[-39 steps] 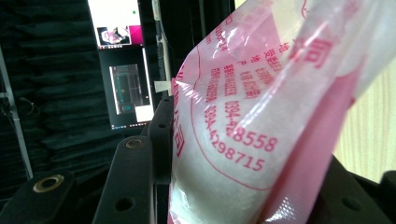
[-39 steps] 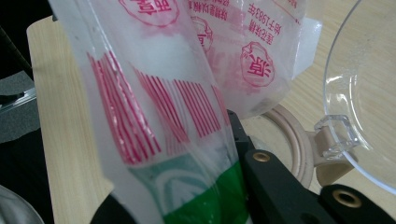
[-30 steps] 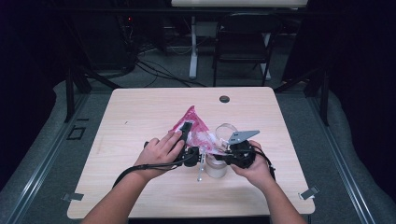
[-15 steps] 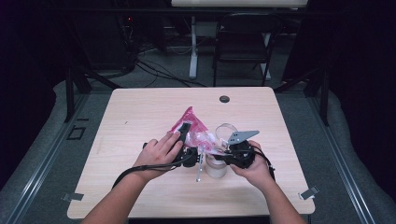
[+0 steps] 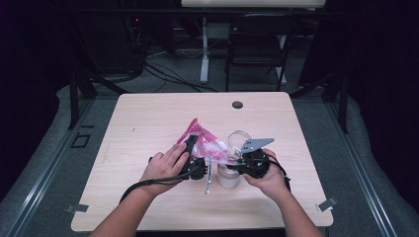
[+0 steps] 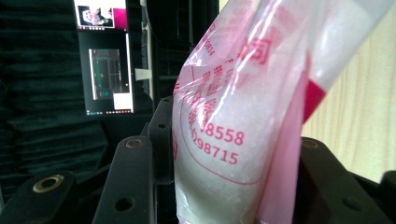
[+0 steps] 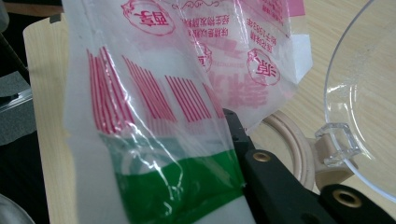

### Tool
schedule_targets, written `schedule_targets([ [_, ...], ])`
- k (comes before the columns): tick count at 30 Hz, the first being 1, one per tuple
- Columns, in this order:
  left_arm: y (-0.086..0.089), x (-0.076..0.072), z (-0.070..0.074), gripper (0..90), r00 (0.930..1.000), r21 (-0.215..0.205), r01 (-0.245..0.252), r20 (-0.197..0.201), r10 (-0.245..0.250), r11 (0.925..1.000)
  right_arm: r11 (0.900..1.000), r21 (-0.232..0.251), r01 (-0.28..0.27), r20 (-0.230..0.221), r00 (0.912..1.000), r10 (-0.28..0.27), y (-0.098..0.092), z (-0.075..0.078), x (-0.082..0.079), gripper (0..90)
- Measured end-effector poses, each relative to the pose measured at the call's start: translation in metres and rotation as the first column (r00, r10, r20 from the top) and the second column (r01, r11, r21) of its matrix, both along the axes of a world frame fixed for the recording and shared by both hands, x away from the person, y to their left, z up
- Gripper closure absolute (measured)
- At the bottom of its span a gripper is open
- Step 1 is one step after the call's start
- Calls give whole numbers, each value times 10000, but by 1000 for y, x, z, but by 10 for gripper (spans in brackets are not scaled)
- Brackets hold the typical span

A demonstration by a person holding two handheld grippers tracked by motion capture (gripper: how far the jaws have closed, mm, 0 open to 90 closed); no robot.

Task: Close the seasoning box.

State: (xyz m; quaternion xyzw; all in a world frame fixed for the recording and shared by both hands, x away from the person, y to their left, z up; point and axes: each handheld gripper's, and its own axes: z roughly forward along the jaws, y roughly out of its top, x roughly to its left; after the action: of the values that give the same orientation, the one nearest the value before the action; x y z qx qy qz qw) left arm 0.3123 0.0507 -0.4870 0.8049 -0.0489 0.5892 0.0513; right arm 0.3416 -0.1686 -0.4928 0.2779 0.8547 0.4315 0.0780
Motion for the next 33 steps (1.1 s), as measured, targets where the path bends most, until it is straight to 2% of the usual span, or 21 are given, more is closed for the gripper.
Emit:
schedule_targets([
  [4, 2, 0, -4, 597, 9998, -245, -103, -175, 99, 9996, 10000, -10, 0, 3, 10000, 0, 0, 0, 0, 900],
  [11, 4, -1, -7, 598, 9996, -547, -166, -240, 153, 9984, 10000, 7, 37, 31, 10000, -37, 1, -1, 0, 900],
  [19, 6, -2, -13, 601, 9984, -1144, -326, -486, 272, 9929, 9999, 63, 133, 86, 9999, -133, 1, 0, 0, 900],
  [26, 6, -2, -15, 604, 9978, -1177, -403, -579, 336, 9922, 9999, 63, 152, 104, 9998, -152, 0, 0, 0, 900],
  [33, 8, -2, -19, 619, 9964, -1395, -462, -764, 357, 9891, 9998, 53, 167, 160, 9997, -168, 1, 0, -1, 900],
])
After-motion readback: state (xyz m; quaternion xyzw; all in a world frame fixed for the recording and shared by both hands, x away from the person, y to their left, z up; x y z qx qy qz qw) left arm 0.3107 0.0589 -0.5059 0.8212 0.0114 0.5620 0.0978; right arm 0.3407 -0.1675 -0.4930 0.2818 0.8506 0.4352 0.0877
